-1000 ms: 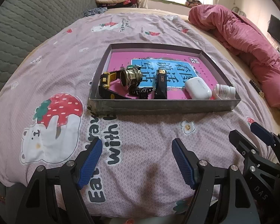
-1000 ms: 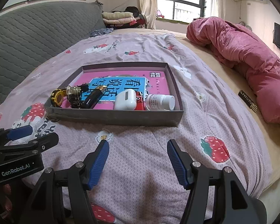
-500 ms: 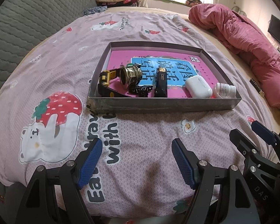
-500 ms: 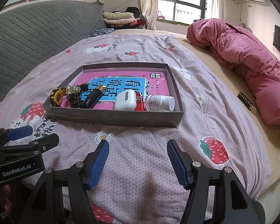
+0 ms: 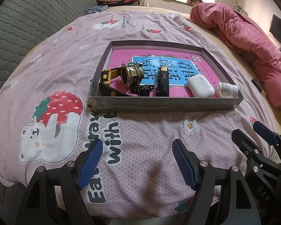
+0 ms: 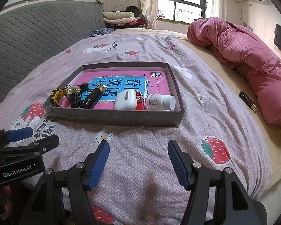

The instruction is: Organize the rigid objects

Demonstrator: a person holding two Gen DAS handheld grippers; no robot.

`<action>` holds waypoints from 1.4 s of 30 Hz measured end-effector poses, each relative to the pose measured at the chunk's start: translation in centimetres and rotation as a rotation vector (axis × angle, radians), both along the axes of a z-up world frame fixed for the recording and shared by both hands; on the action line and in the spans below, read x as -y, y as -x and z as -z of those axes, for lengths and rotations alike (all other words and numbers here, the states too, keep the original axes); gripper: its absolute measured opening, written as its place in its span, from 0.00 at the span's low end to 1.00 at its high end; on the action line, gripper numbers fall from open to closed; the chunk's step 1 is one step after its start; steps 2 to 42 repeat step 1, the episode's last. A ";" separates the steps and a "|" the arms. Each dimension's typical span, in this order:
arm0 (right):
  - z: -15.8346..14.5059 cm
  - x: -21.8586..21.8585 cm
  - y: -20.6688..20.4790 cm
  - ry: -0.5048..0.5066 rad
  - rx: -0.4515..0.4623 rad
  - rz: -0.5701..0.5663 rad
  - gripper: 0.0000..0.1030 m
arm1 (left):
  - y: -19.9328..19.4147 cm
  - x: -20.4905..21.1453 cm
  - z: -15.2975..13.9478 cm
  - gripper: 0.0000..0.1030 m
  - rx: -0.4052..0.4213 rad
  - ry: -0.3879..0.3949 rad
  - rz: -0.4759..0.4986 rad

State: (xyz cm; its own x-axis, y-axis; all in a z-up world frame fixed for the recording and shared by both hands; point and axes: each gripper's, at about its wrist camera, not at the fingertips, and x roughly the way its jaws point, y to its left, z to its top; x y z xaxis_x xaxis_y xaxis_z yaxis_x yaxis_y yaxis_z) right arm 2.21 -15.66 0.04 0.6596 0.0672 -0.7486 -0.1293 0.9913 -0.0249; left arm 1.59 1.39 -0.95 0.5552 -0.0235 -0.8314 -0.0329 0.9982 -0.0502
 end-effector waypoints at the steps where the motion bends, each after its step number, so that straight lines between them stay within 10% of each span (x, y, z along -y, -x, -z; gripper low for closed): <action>1: 0.0 0.0 0.0 0.002 0.000 0.001 0.62 | 0.0 0.0 0.0 0.76 0.001 -0.003 -0.002; 42: 0.0 0.0 0.0 0.002 0.000 0.001 0.62 | 0.0 0.0 0.0 0.76 0.001 -0.003 -0.002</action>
